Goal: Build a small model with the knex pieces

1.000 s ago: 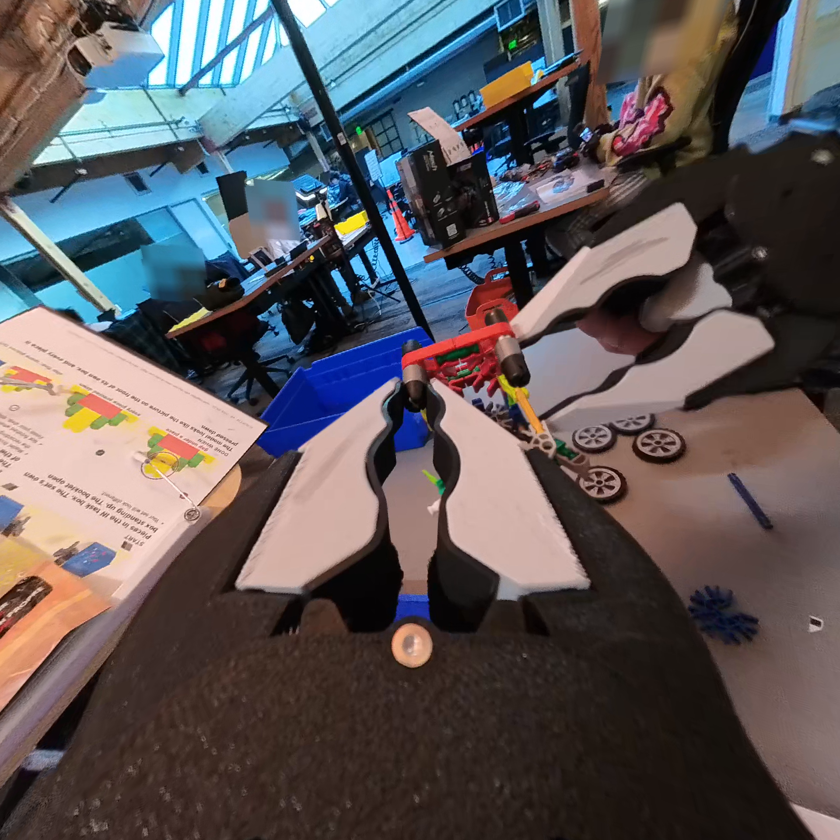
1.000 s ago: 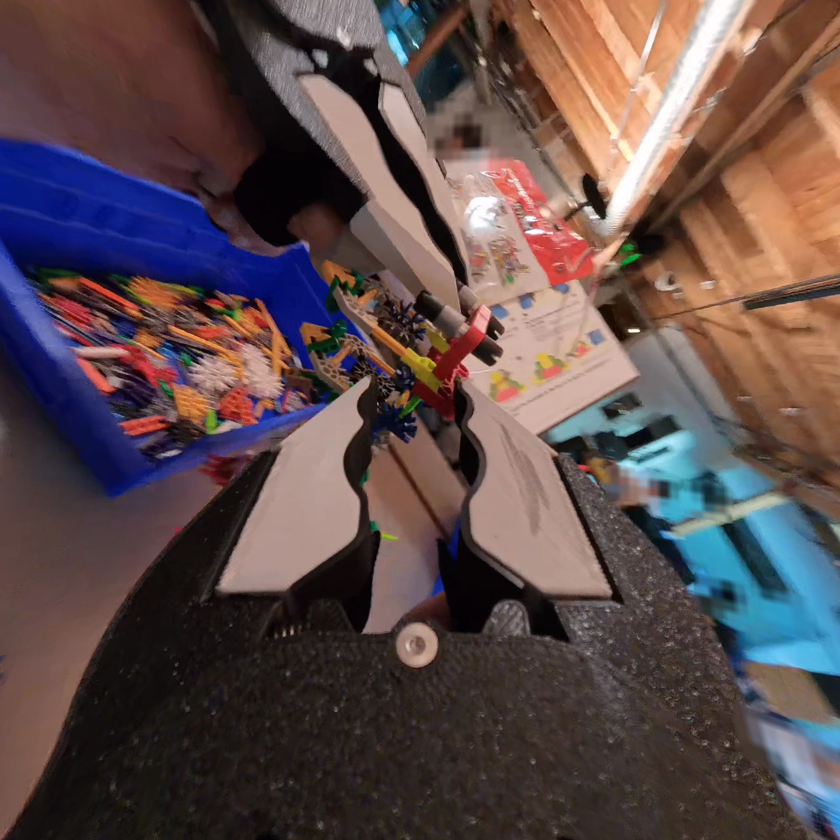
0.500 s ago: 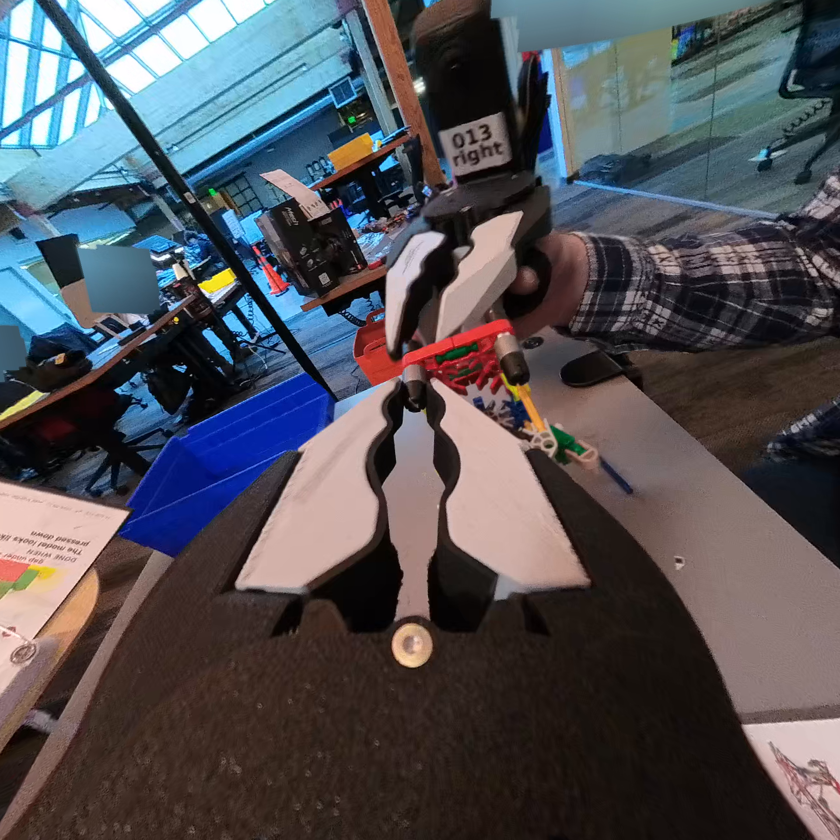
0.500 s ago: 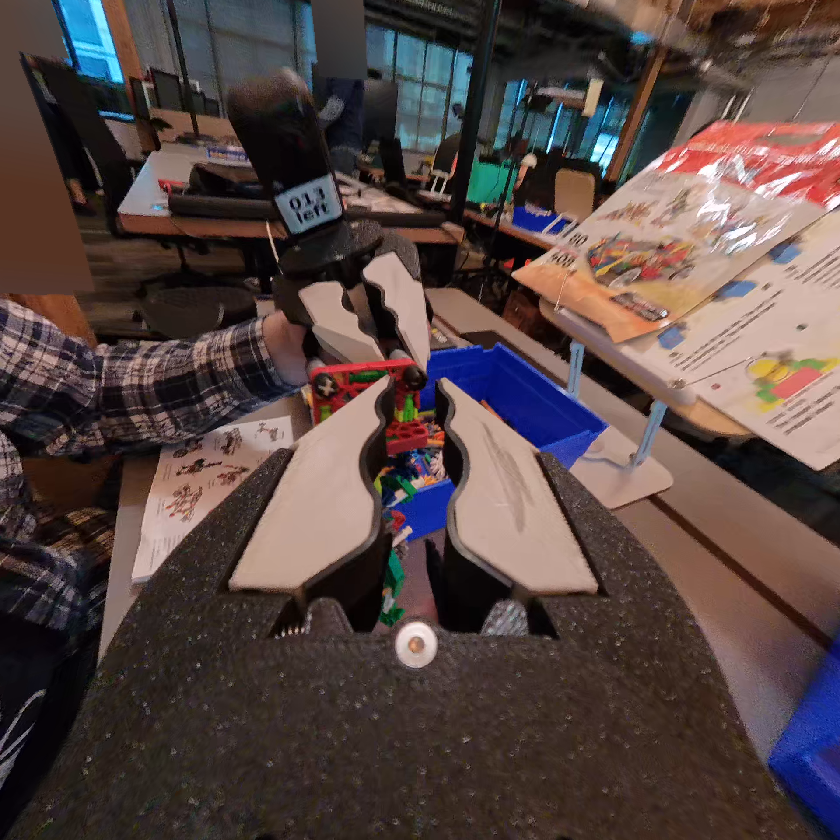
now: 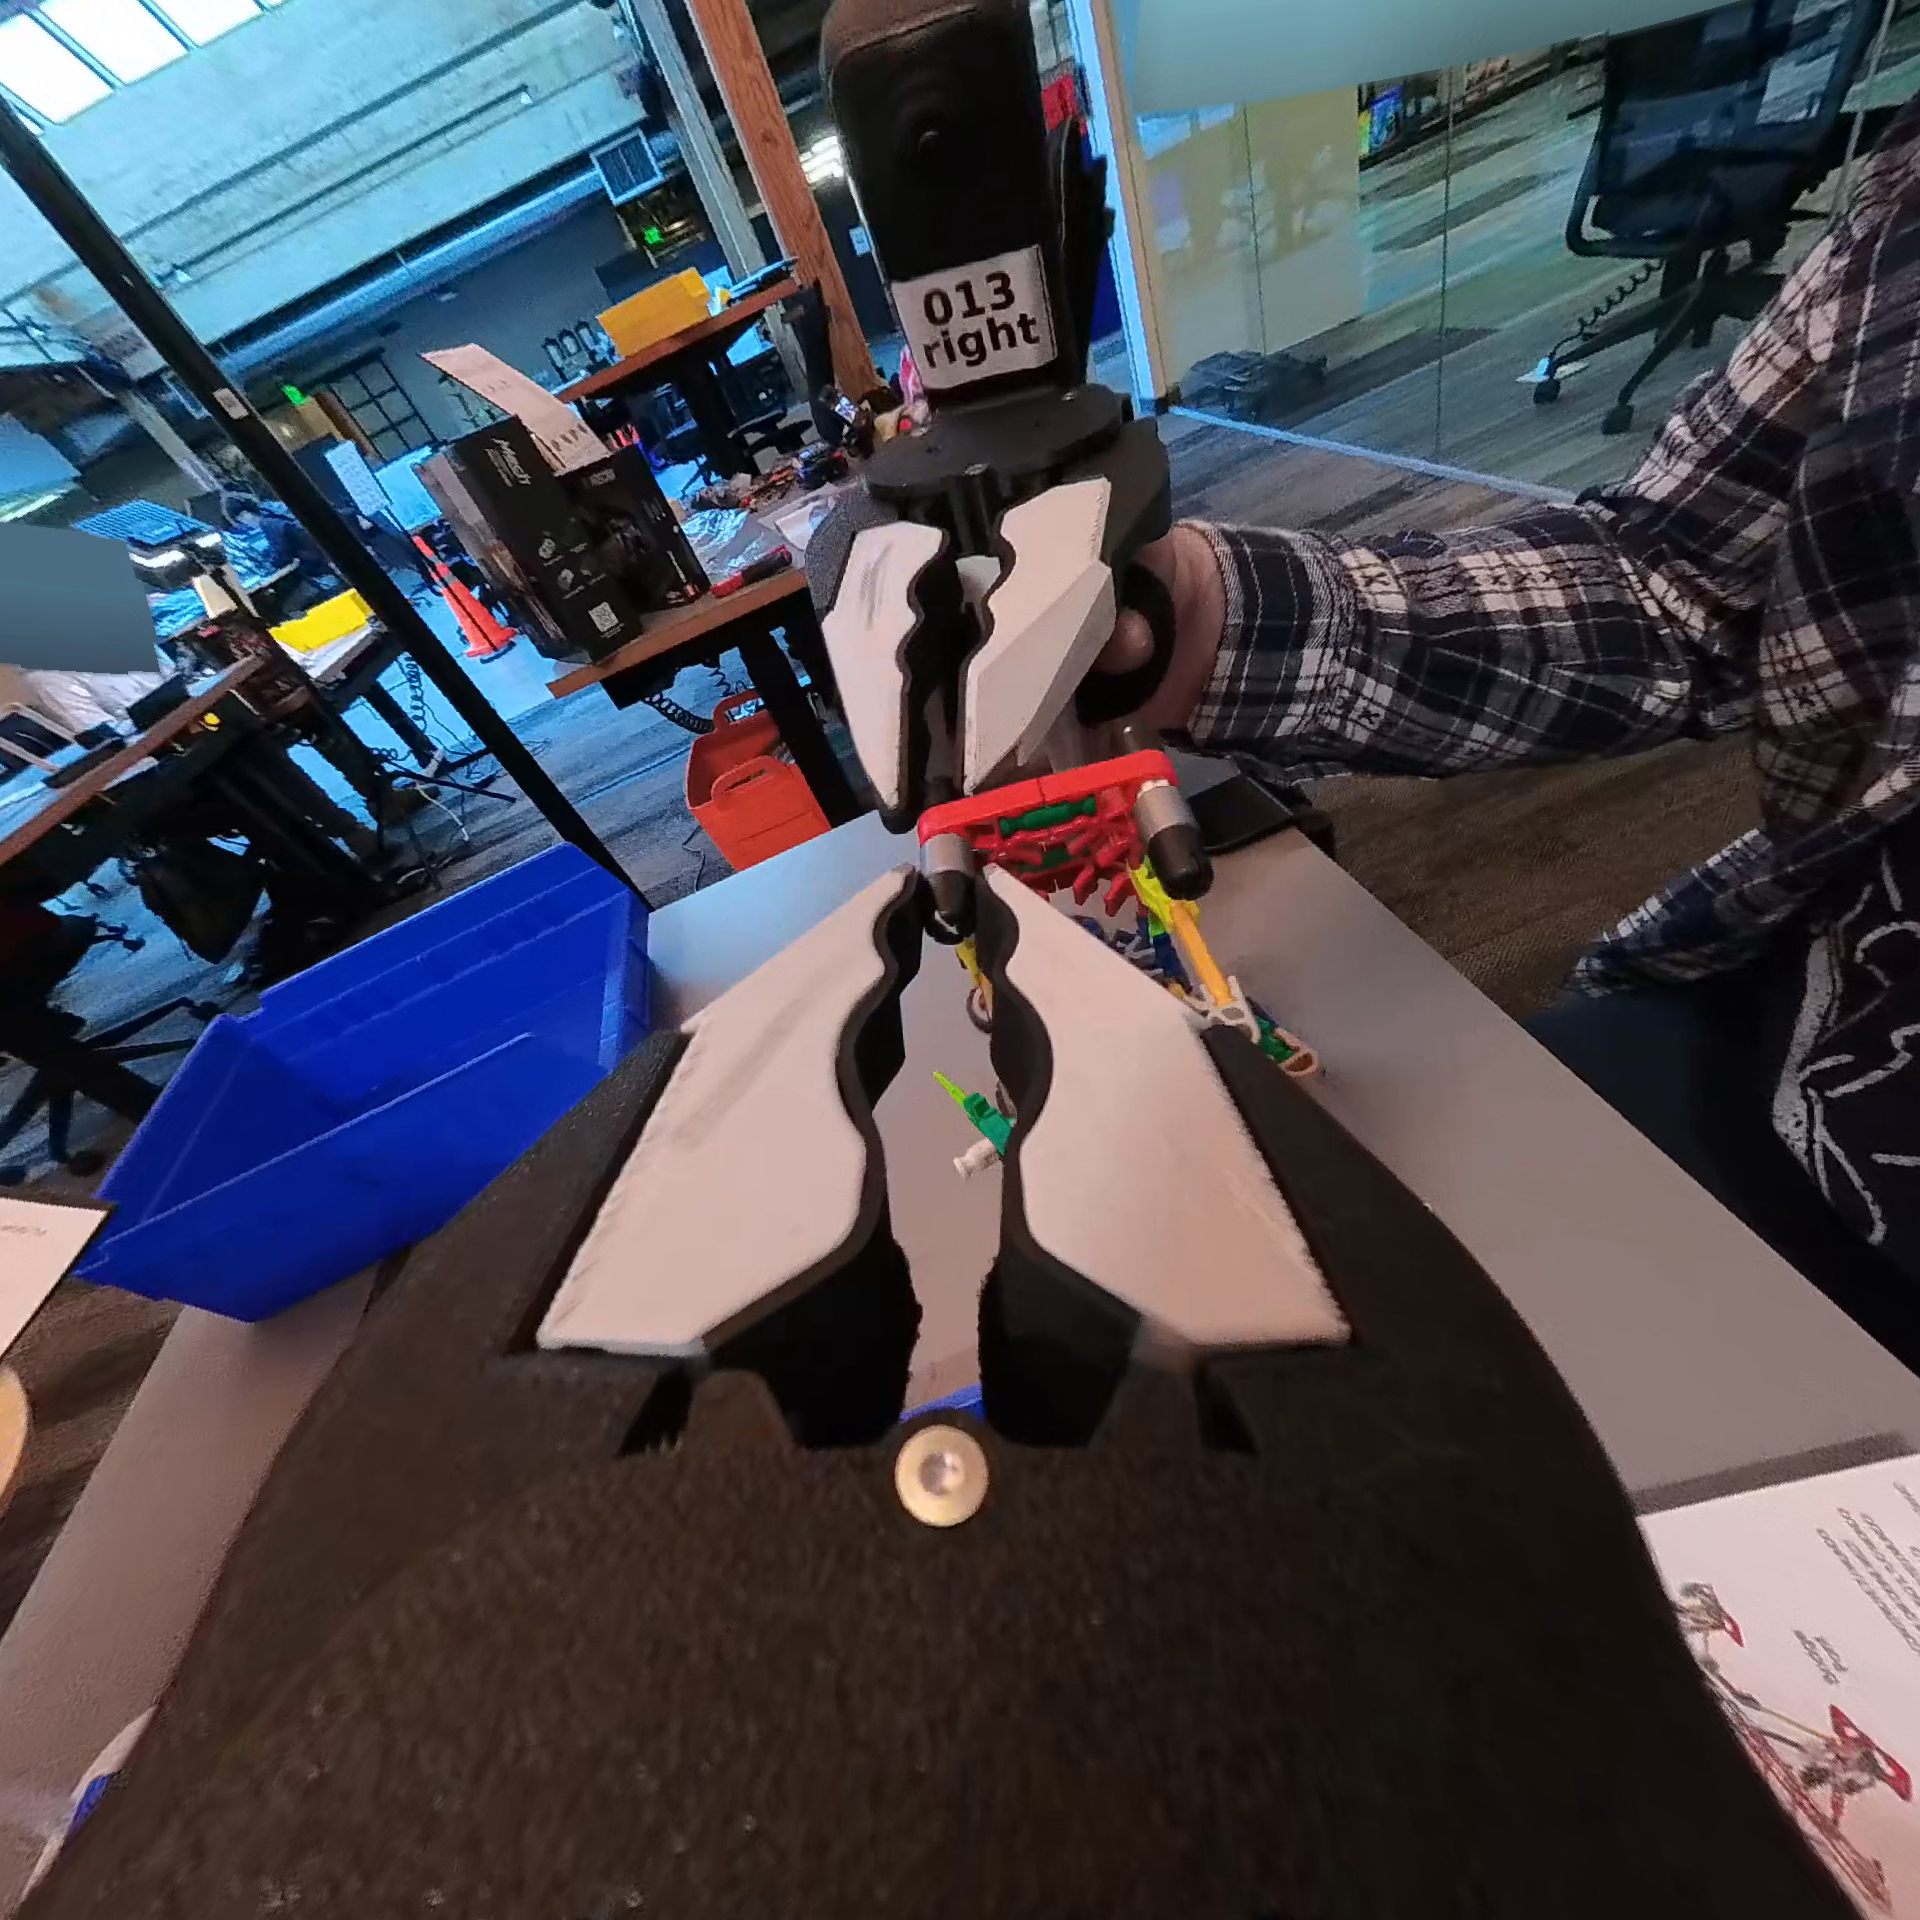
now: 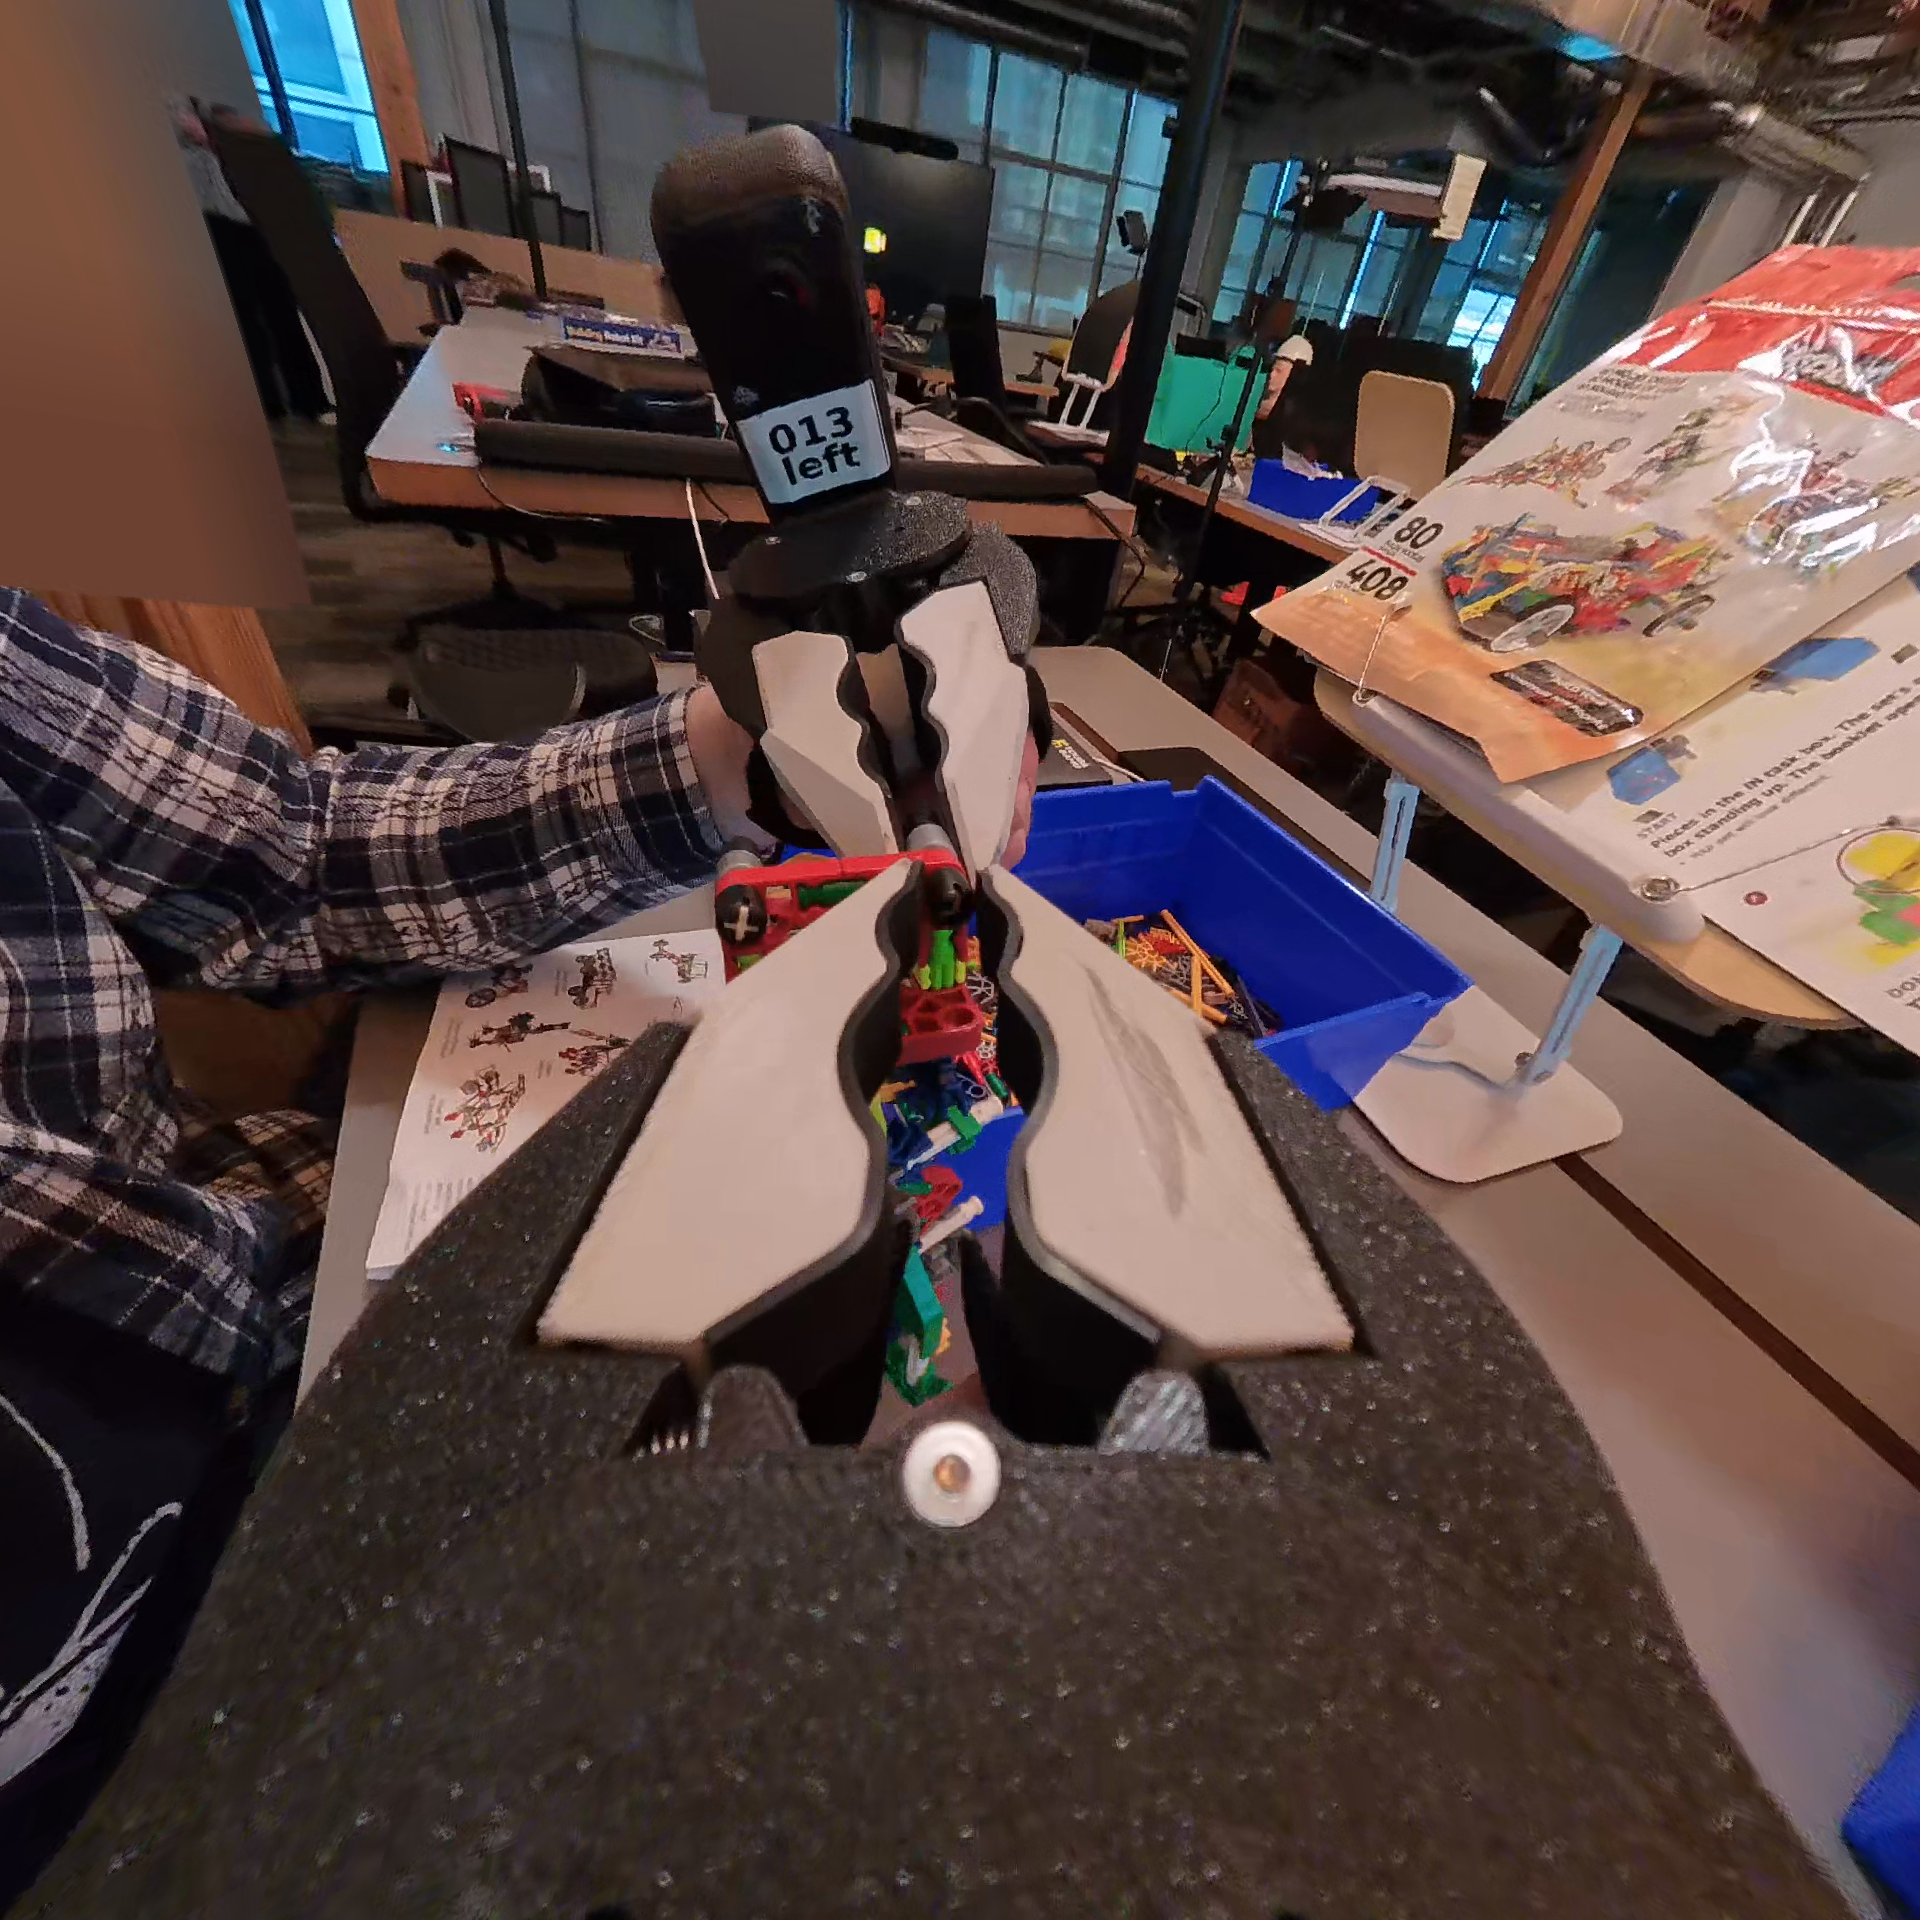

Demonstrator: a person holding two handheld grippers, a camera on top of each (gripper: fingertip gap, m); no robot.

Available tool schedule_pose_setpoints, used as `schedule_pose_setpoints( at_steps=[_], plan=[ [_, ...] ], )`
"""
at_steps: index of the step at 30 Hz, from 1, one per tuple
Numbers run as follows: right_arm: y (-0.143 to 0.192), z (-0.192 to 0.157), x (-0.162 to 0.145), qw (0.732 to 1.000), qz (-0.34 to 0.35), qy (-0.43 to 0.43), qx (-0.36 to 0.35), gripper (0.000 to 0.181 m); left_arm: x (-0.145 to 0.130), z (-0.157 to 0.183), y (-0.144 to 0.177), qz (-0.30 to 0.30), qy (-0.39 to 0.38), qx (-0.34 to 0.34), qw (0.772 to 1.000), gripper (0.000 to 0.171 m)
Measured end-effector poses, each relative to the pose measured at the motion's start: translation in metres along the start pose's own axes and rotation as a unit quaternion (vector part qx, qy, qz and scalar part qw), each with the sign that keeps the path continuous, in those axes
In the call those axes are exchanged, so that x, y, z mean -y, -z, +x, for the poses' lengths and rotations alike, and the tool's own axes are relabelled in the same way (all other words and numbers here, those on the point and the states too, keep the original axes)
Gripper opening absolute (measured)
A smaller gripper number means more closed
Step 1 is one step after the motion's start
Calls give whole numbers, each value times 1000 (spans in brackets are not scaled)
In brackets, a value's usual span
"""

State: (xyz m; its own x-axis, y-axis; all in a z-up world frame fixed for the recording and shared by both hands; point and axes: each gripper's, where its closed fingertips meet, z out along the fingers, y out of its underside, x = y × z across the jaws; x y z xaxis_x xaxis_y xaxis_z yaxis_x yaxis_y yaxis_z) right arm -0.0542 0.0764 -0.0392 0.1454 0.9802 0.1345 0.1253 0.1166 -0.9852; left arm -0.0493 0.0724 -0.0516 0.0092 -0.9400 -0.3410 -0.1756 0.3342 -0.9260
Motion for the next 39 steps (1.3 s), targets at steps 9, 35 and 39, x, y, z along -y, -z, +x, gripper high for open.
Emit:
schedule_pose_setpoints(
  at_steps=[9,35,39],
  plan=[
    [3,-2,-3,1000,-2,-15,9,11,2,4,-3,7,1,-9,1000,7],
    [11,-2,-3,1000,15,-12,-13,7,0,2,-9,-18,-10,12,1000,7],
    [8,-5,-6,1000,11,-4,-10,7,0,5,-9,-15,-26,7,1000,7]
  ],
)
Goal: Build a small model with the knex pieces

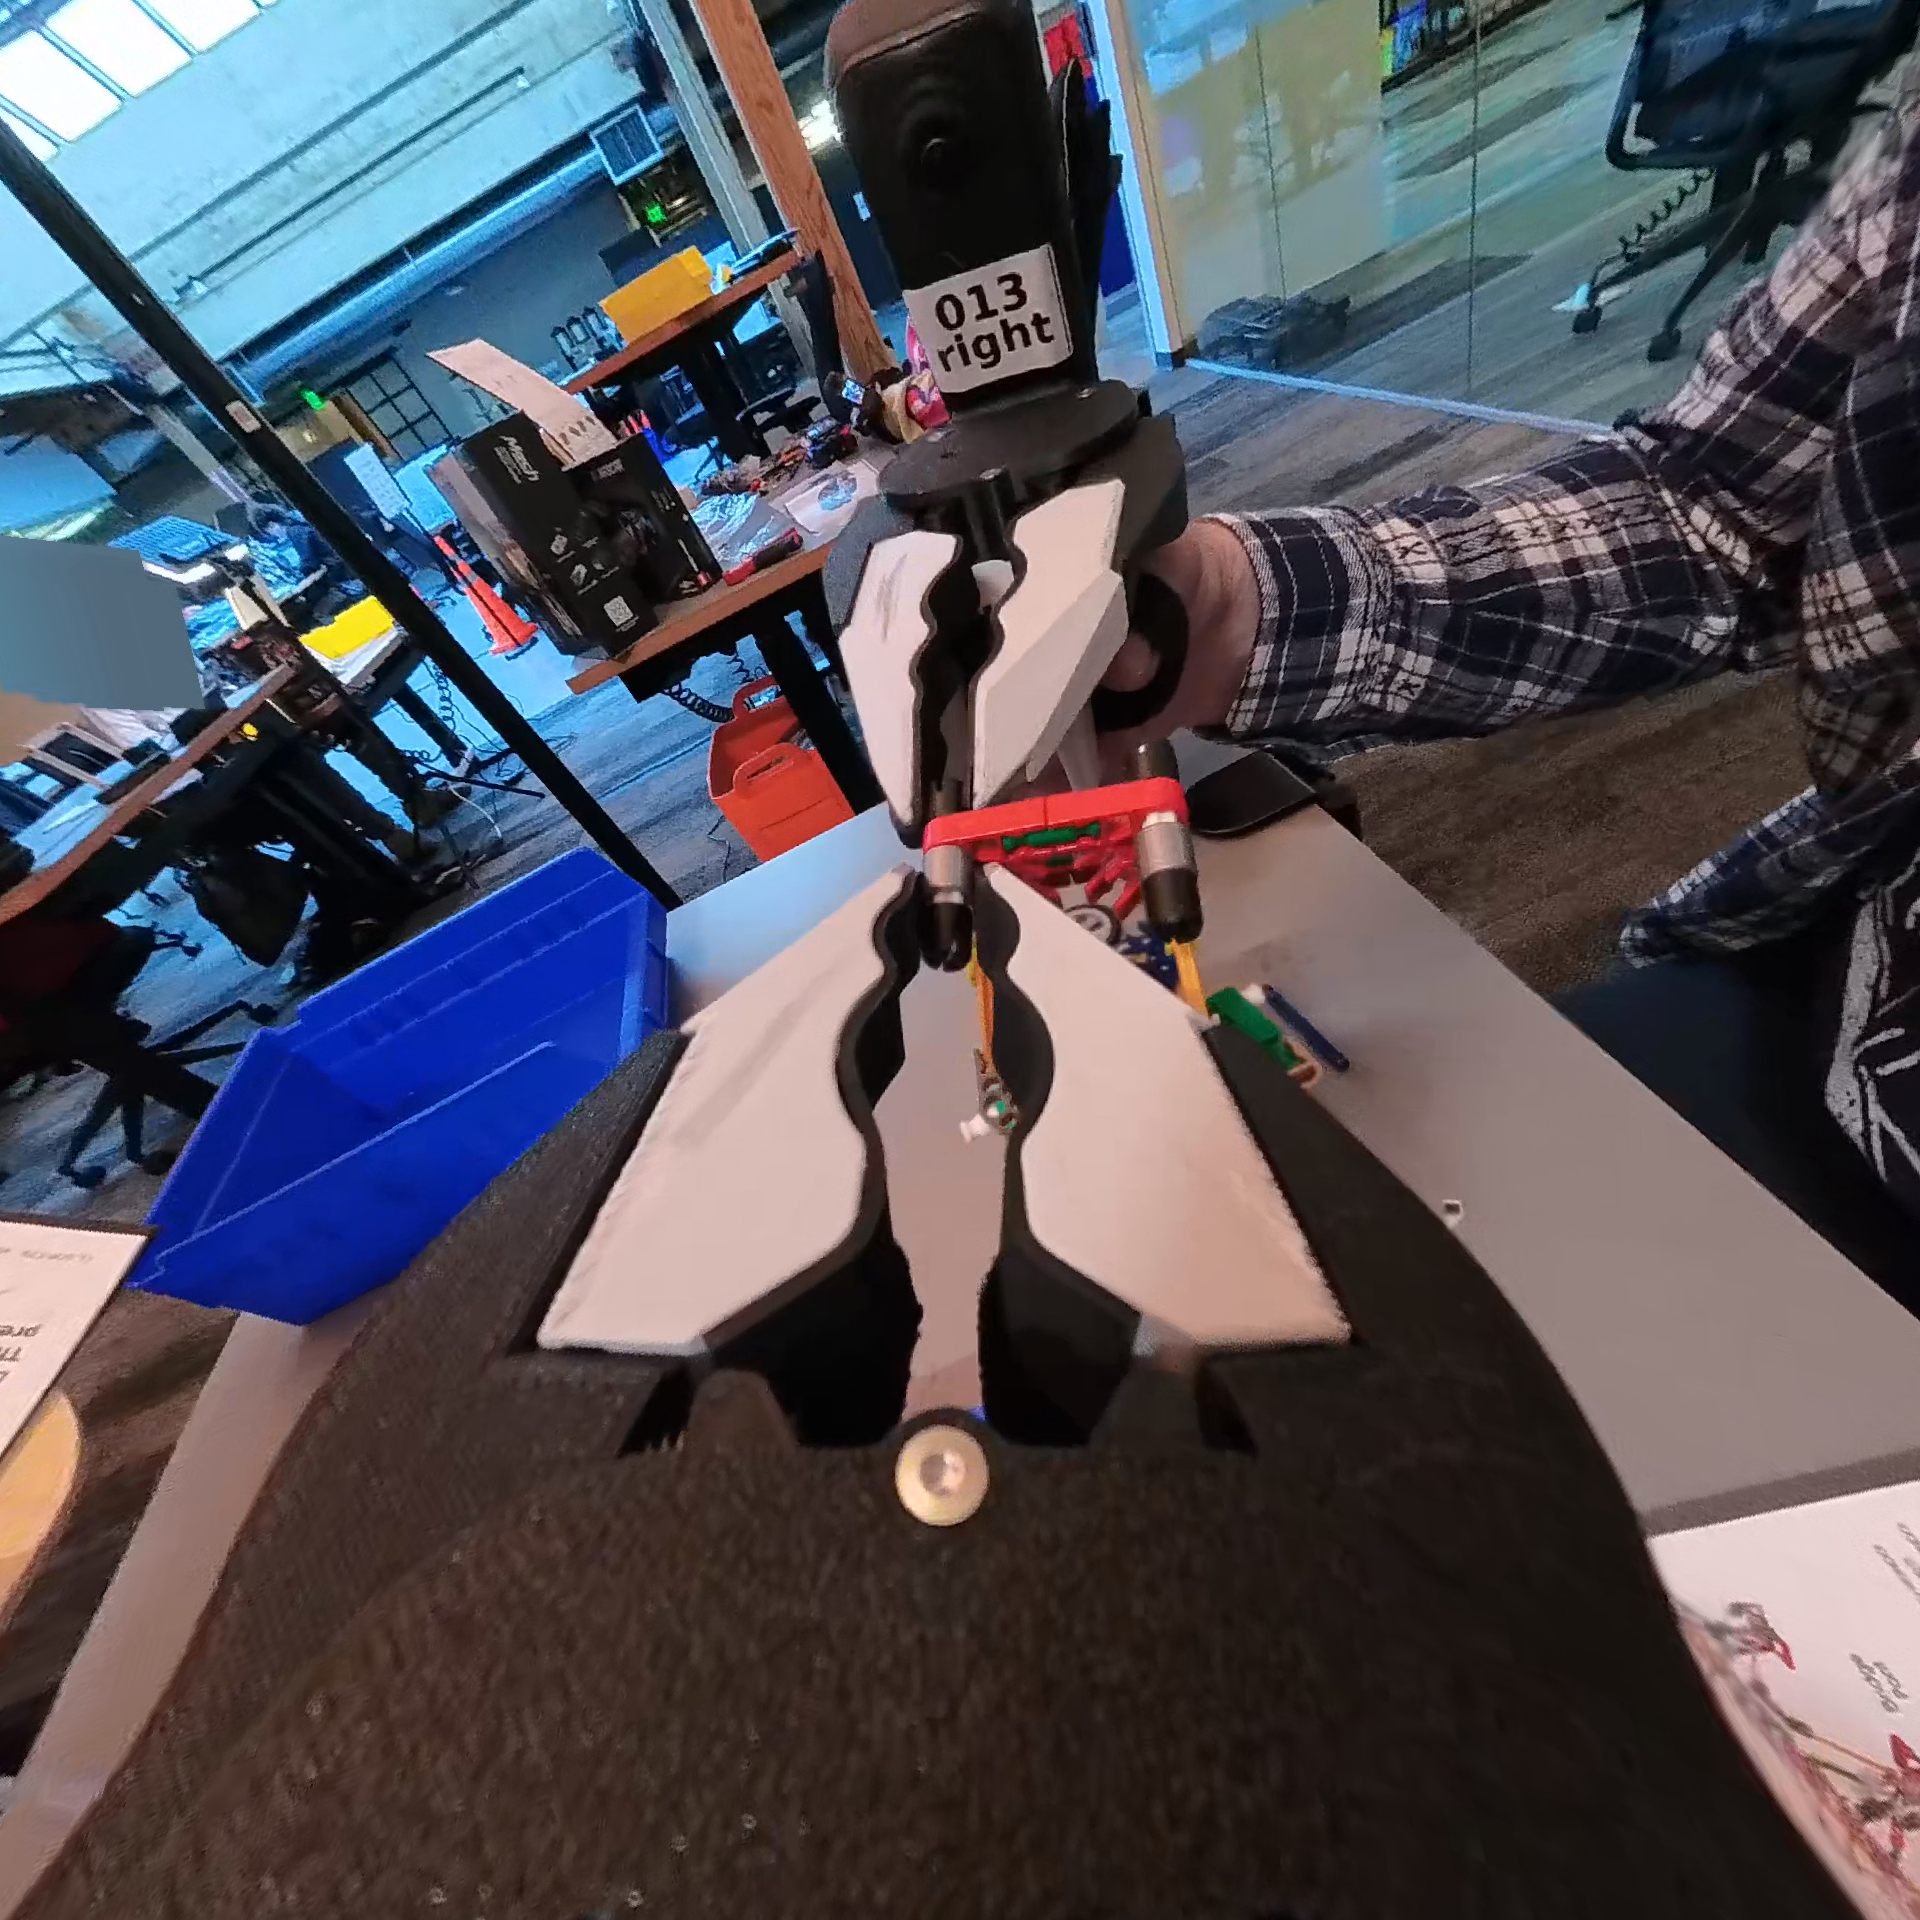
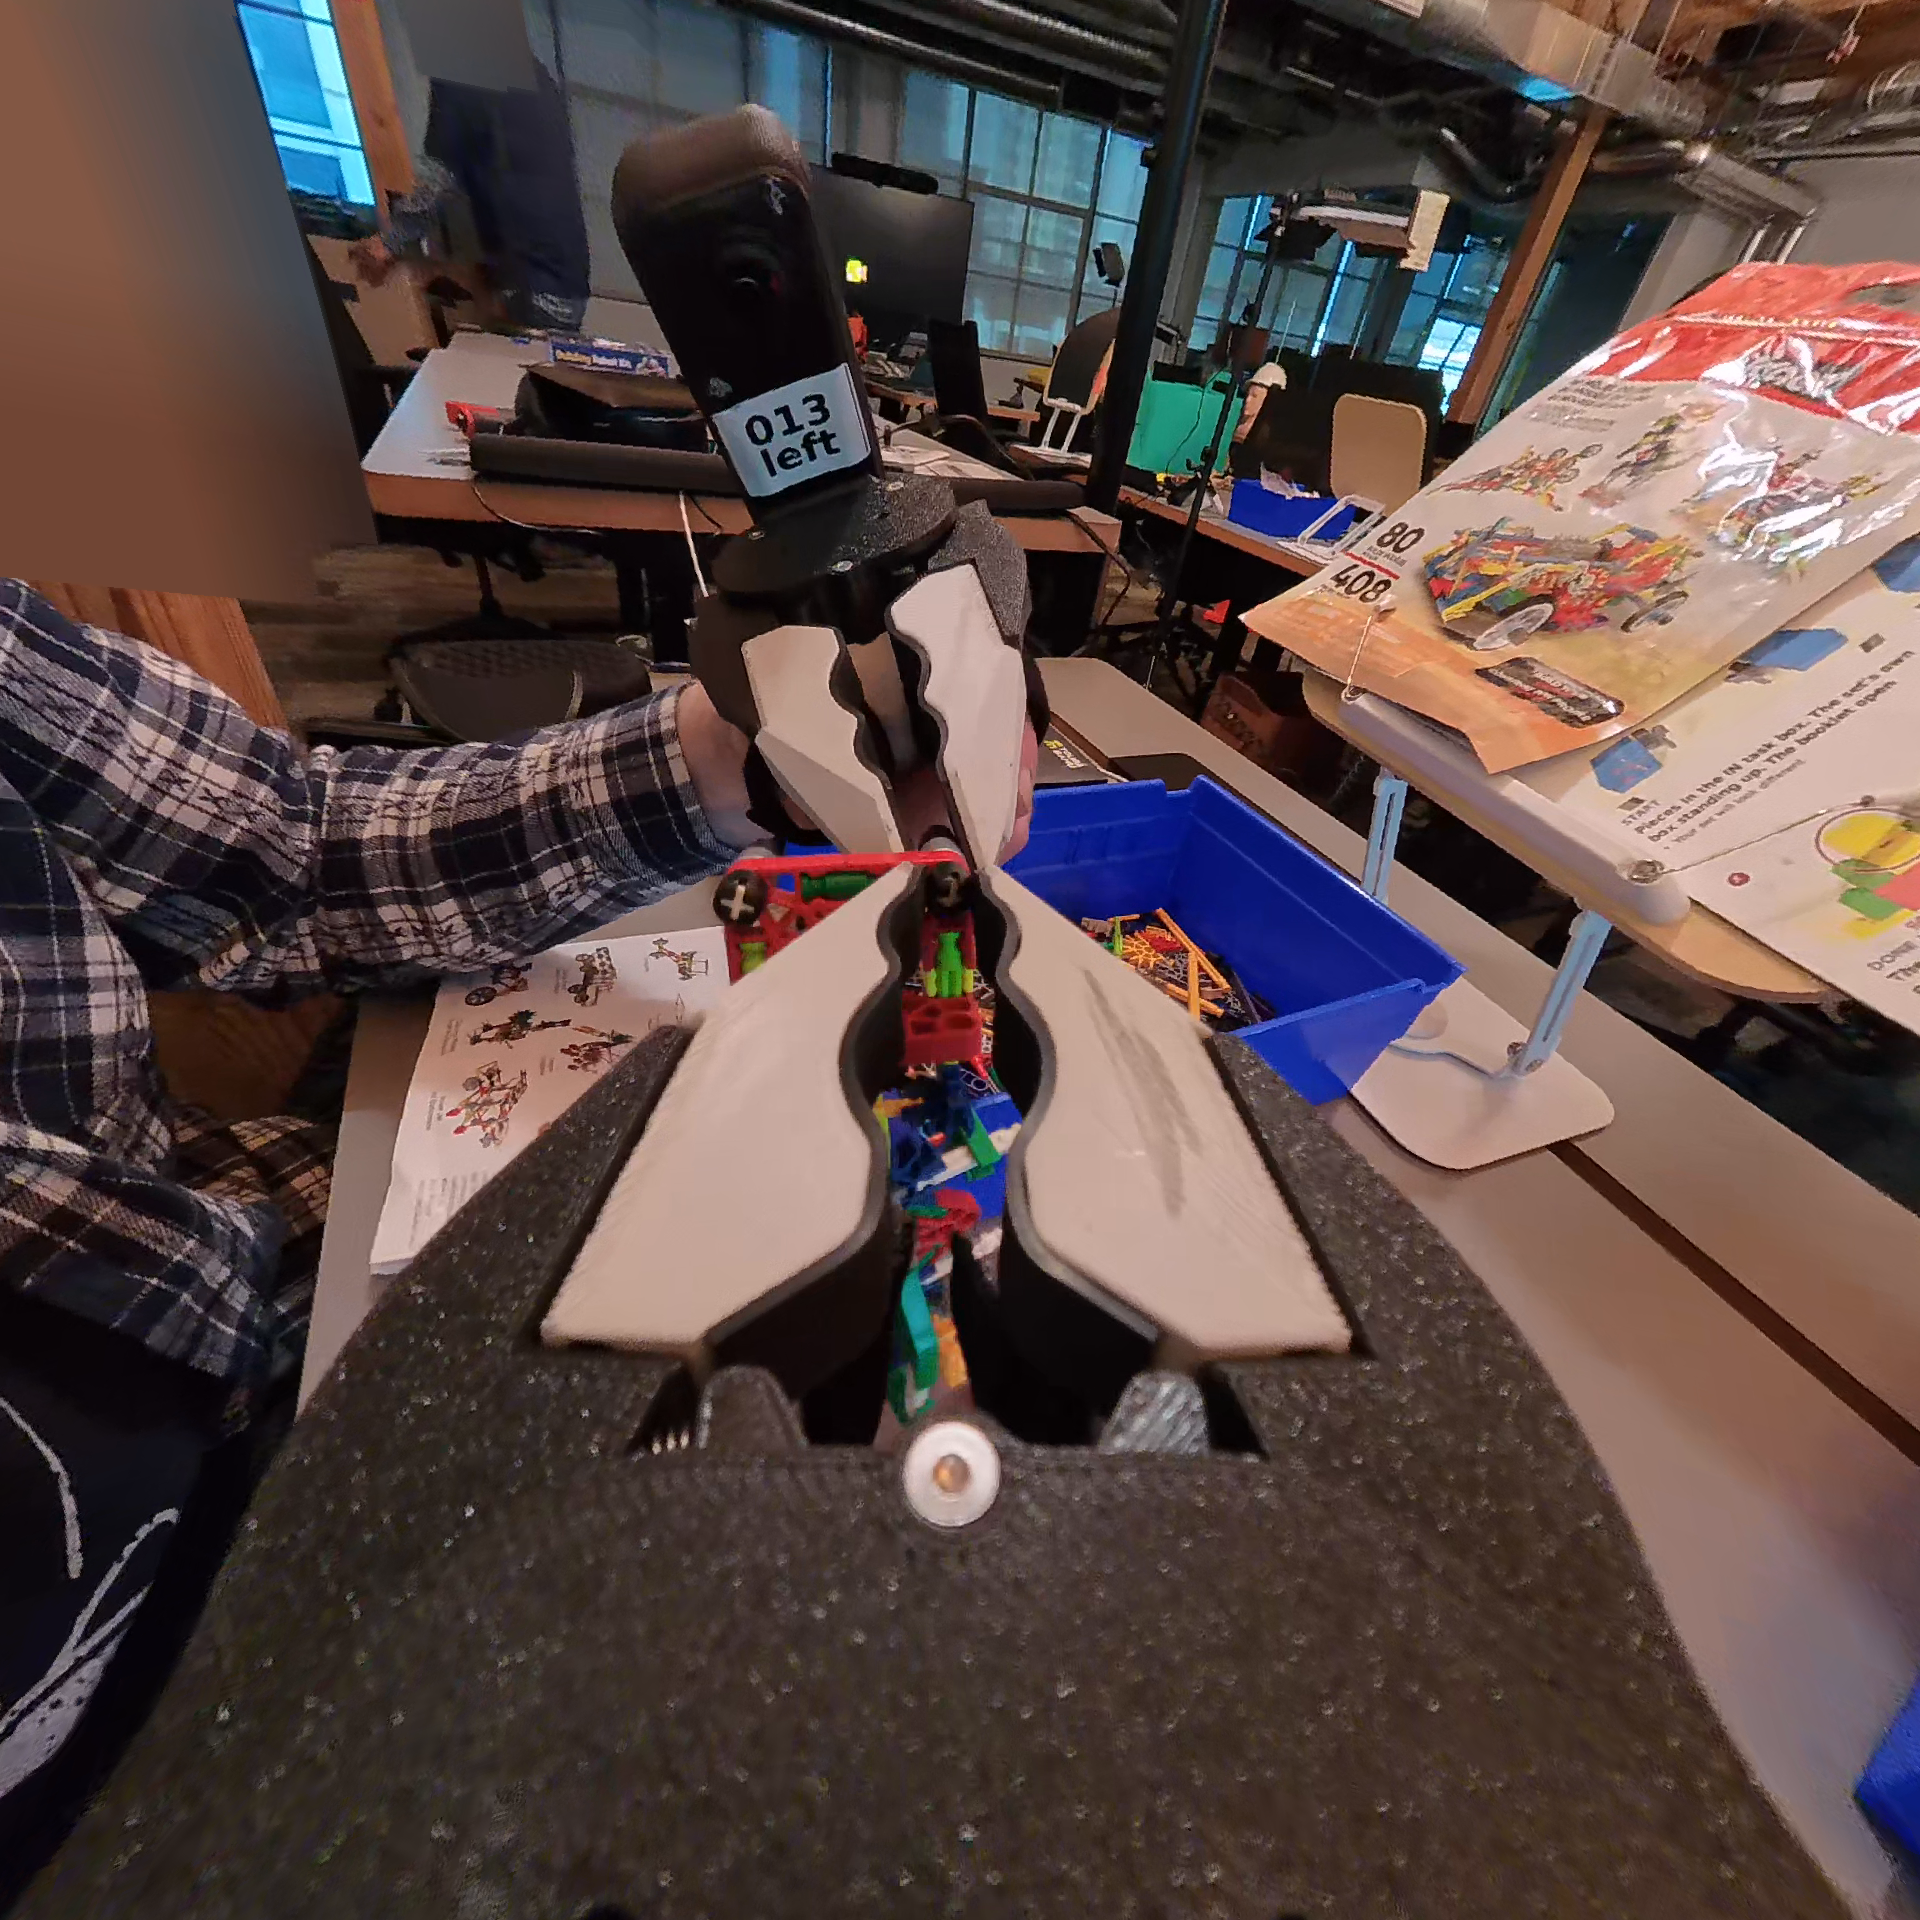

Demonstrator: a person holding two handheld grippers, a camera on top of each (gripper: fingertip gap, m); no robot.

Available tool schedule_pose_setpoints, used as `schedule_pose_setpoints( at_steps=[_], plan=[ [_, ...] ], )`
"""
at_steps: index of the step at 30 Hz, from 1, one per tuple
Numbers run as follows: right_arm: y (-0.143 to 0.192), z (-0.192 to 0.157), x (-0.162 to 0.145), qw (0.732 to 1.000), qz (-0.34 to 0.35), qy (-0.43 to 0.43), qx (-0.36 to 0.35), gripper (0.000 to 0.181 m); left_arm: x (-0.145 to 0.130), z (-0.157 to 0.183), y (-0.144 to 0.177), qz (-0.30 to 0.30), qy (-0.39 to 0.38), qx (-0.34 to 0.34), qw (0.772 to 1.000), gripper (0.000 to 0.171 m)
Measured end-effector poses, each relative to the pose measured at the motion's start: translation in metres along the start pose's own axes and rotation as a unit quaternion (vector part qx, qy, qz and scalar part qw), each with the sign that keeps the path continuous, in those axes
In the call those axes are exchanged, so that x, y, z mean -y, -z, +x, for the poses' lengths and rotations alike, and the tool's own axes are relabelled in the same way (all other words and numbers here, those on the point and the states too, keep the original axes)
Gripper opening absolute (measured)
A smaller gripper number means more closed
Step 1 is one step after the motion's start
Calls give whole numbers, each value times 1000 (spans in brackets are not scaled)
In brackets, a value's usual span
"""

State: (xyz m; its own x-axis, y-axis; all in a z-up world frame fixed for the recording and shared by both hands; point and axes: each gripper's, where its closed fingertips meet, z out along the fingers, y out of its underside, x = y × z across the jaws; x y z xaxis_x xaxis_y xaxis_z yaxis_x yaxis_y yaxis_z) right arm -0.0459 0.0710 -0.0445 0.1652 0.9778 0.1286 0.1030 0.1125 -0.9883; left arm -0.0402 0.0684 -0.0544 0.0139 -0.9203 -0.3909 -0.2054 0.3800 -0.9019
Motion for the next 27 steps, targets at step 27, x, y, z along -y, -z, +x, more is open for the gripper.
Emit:
schedule_pose_setpoints(
  at_steps=[27],
  plan=[
    [37,45,-2,988,-65,58,-130,8,3,3,37,-29,-11,-13,999,6]
  ],
)
